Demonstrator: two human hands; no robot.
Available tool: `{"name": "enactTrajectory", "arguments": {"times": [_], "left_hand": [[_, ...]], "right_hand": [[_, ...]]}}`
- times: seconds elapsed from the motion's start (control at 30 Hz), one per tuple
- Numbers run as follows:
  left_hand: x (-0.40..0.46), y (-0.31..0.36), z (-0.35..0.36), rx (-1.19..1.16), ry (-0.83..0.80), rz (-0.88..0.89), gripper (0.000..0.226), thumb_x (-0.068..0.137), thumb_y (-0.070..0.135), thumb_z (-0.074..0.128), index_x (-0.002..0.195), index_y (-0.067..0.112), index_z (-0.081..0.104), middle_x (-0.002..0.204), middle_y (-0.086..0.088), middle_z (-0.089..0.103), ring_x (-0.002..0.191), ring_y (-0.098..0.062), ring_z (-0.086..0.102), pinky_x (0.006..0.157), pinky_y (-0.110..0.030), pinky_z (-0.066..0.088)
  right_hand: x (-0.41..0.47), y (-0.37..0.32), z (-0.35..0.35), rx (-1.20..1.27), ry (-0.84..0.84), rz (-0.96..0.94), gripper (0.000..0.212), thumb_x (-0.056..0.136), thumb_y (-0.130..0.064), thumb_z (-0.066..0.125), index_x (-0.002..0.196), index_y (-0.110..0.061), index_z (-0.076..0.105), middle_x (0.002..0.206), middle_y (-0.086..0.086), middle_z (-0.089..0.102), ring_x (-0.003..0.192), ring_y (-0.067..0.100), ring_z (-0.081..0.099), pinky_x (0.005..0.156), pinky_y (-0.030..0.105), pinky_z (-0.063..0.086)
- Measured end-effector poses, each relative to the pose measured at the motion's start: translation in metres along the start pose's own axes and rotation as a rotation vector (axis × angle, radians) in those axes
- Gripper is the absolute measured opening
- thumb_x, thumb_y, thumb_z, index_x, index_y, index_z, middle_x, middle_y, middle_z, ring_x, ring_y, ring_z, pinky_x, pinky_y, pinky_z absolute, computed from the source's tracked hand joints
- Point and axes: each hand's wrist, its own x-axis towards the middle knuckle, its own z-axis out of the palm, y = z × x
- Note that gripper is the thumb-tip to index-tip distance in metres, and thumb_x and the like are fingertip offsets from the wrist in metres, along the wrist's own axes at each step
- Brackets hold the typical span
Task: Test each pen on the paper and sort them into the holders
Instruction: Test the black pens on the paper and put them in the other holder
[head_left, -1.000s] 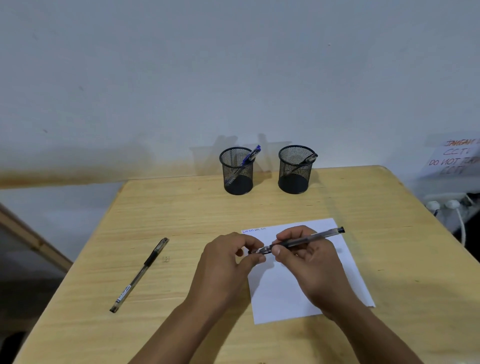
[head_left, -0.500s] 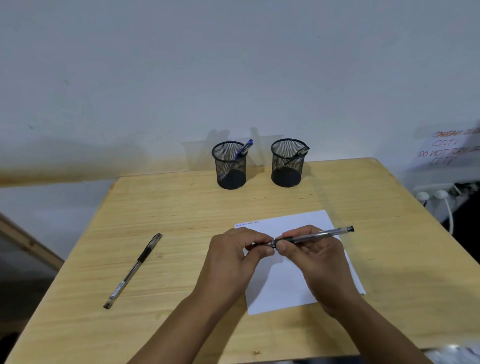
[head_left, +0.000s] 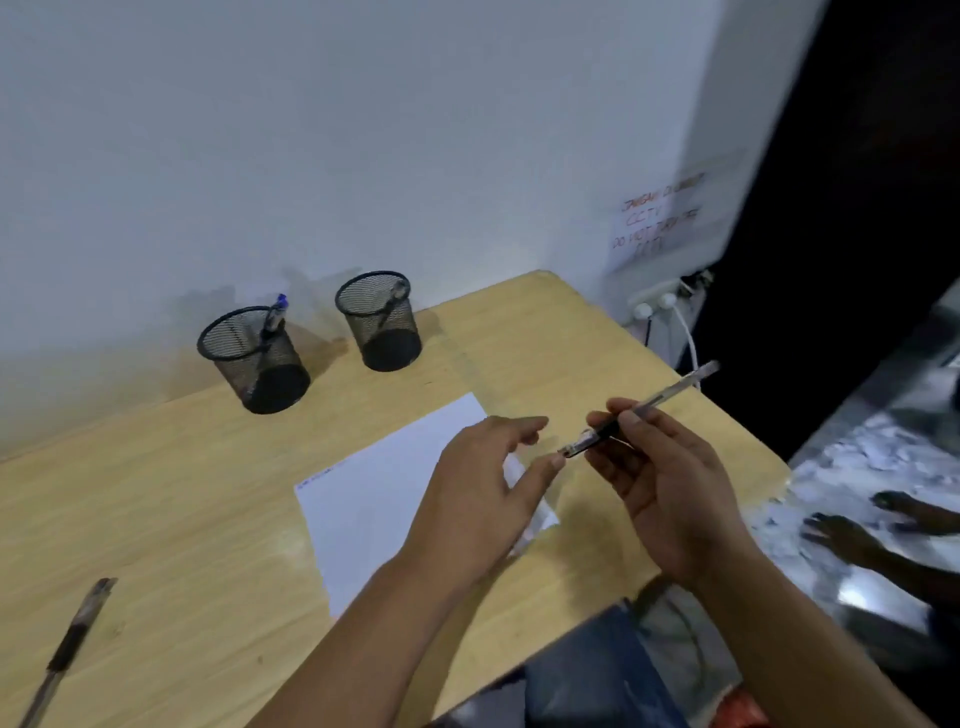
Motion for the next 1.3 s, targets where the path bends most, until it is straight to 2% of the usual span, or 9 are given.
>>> {"name": "enactTrajectory", "arguments": {"times": [0.2, 0.33, 0.47, 0.7, 0.9, 1.07, 1.13, 1.23, 1.3], "left_hand": [[0.026, 0.03, 0.083, 0.164, -0.302, 0.238, 0.049, 0.091, 0.048, 0.057, 0.133, 0.023, 0.058, 0.132, 0.003, 0.058, 0.124, -0.015, 0.049, 0.102, -0.017, 0.03], [0.037, 0.04, 0.134, 0.377, -0.457, 0.405, 0.072, 0.09, 0.059, 0.035, 0.146, 0.015, 0.041, 0.156, -0.005, 0.035, 0.145, -0.025, 0.027, 0.119, -0.034, 0.018], [0.042, 0.038, 0.147, 0.549, -0.469, 0.487, 0.072, 0.094, 0.056, 0.01, 0.152, 0.017, 0.027, 0.162, -0.002, 0.018, 0.149, -0.026, 0.013, 0.12, -0.043, 0.017], [0.041, 0.04, 0.147, 0.583, -0.501, 0.477, 0.067, 0.097, 0.054, 0.012, 0.153, 0.019, 0.024, 0.163, 0.0, 0.014, 0.15, -0.023, 0.009, 0.121, -0.042, 0.013], [0.041, 0.04, 0.147, 0.561, -0.508, 0.46, 0.067, 0.096, 0.055, 0.011, 0.154, 0.022, 0.02, 0.163, 0.002, 0.011, 0.15, -0.021, 0.006, 0.121, -0.041, 0.011], [0.041, 0.039, 0.147, 0.548, -0.506, 0.452, 0.066, 0.097, 0.054, 0.012, 0.154, 0.022, 0.019, 0.164, 0.002, 0.01, 0.151, -0.021, 0.004, 0.122, -0.041, 0.009], [0.041, 0.039, 0.147, 0.547, -0.507, 0.449, 0.067, 0.096, 0.055, 0.012, 0.154, 0.022, 0.018, 0.164, 0.003, 0.01, 0.151, -0.02, 0.003, 0.122, -0.04, 0.008], [0.041, 0.041, 0.147, 0.542, -0.507, 0.45, 0.067, 0.096, 0.055, 0.012, 0.154, 0.022, 0.018, 0.164, 0.003, 0.009, 0.151, -0.02, 0.003, 0.122, -0.039, 0.007], [0.04, 0.041, 0.147, 0.531, -0.505, 0.449, 0.067, 0.096, 0.054, 0.013, 0.154, 0.021, 0.018, 0.164, 0.003, 0.009, 0.151, -0.02, 0.003, 0.121, -0.038, 0.006]], "right_hand": [[-0.018, -0.04, -0.1, 0.062, 0.287, -0.094, 0.018, 0.098, -0.006, 0.05, 0.098, -0.009, 0.067, 0.082, 0.005, 0.074, 0.076, 0.016, 0.071, 0.069, 0.025, 0.06], [-0.036, -0.028, -0.177, 0.016, 0.527, -0.089, 0.016, 0.098, -0.004, 0.052, 0.099, -0.006, 0.068, 0.083, 0.009, 0.073, 0.075, 0.019, 0.069, 0.076, 0.031, 0.056], [-0.059, 0.016, -0.251, -0.072, 0.724, 0.025, 0.014, 0.098, -0.003, 0.052, 0.099, -0.004, 0.067, 0.083, 0.011, 0.068, 0.067, 0.017, 0.065, 0.069, 0.03, 0.051], [-0.095, 0.103, -0.332, -0.05, 0.998, 0.357, 0.013, 0.095, -0.005, 0.059, 0.102, 0.004, 0.065, 0.078, 0.014, 0.063, 0.065, 0.024, 0.061, 0.06, 0.033, 0.051], [-0.103, 0.123, -0.346, -0.06, 1.039, 0.496, 0.026, 0.095, -0.002, 0.056, 0.117, 0.01, 0.06, 0.08, 0.012, 0.061, 0.069, 0.025, 0.061, 0.07, 0.036, 0.054], [-0.105, 0.119, -0.343, 0.054, 1.025, 0.531, 0.034, 0.103, -0.003, 0.033, 0.13, 0.011, 0.049, 0.113, 0.025, 0.06, 0.087, 0.035, 0.062, 0.072, 0.03, 0.057], [-0.104, 0.12, -0.344, 0.087, 1.061, 0.504, 0.037, 0.101, -0.003, 0.039, 0.133, 0.016, 0.047, 0.124, 0.037, 0.059, 0.099, 0.04, 0.066, 0.068, 0.032, 0.057], [-0.103, 0.123, -0.341, 0.091, 1.004, 0.511, 0.042, 0.102, -0.002, 0.037, 0.138, 0.017, 0.04, 0.14, 0.041, 0.042, 0.11, 0.042, 0.065, 0.091, 0.038, 0.054], [-0.1, 0.124, -0.34, 0.0, 1.005, 0.506, 0.035, 0.098, -0.001, 0.049, 0.129, 0.014, 0.052, 0.122, 0.035, 0.061, 0.095, 0.039, 0.067, 0.095, 0.046, 0.051]]}}
